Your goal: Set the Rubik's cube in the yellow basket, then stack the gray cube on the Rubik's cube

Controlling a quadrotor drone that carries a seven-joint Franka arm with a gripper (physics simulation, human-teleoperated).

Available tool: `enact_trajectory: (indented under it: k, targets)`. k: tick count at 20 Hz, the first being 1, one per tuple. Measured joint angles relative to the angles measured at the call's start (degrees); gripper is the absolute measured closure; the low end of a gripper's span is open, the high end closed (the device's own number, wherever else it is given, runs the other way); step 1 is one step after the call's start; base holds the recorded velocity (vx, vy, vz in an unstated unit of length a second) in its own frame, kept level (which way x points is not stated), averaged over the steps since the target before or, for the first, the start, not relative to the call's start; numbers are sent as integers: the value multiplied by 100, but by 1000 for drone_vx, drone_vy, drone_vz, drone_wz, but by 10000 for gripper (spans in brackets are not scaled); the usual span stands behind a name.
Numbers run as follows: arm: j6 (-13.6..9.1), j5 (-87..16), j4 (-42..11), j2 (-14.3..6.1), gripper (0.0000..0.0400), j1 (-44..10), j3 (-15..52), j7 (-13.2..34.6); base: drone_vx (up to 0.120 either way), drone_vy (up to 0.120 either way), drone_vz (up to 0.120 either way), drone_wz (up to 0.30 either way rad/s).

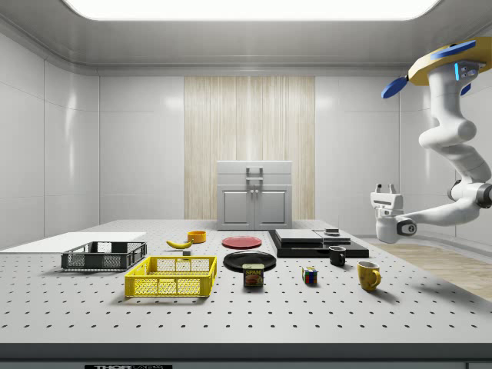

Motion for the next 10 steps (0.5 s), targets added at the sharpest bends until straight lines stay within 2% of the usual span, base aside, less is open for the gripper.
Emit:
enact_trajectory:
  k: [10]
  targets:
    - [45,-214,-34,-32,0,-48,154,27,120,120,0,0]
